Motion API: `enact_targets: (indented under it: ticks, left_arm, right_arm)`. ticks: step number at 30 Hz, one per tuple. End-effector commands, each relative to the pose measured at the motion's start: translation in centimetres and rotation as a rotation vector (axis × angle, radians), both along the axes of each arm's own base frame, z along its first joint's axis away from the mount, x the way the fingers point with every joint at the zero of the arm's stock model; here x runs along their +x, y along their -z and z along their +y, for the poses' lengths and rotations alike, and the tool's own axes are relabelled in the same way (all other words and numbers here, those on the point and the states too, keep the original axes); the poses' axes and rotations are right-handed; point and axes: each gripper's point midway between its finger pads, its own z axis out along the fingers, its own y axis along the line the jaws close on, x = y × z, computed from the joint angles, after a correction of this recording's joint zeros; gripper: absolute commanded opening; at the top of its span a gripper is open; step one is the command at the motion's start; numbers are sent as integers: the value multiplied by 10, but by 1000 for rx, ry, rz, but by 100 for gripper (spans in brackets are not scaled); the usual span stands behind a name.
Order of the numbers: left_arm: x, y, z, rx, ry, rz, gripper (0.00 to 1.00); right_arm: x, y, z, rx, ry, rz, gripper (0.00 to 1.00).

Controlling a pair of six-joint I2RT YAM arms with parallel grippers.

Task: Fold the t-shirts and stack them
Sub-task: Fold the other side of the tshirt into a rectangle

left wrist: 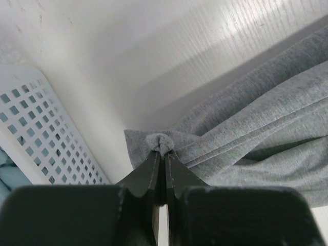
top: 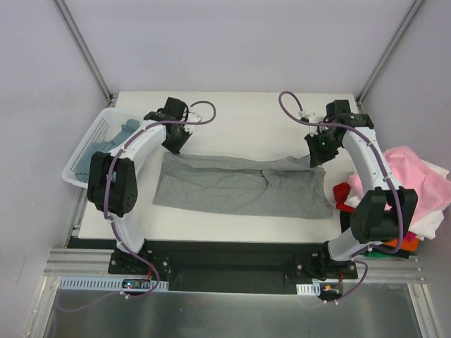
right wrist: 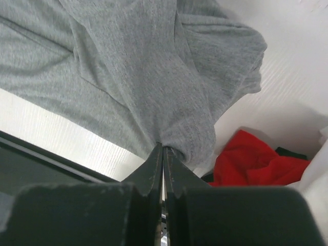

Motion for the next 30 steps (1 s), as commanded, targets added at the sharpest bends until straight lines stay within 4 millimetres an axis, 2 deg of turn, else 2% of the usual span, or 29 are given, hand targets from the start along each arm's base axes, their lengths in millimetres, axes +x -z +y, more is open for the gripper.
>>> enact_targets:
  ticks: [1, 12, 27, 30]
  left_arm:
    - [-16, -12, 4, 15, 14, -8, 0]
    - [-43, 10, 8, 39, 18, 63, 0]
    - [-55, 28, 13, 58, 19, 118, 0]
    - [-58, 31, 16, 72, 17, 127, 4]
  right_arm:
    - [-25, 1, 3, 6, -49, 34, 1]
    - [-47, 21, 4, -5, -81, 109, 1]
    - [-64, 45, -5, -70, -100, 181, 1]
    - [-67, 51, -6, -86, -105, 195, 1]
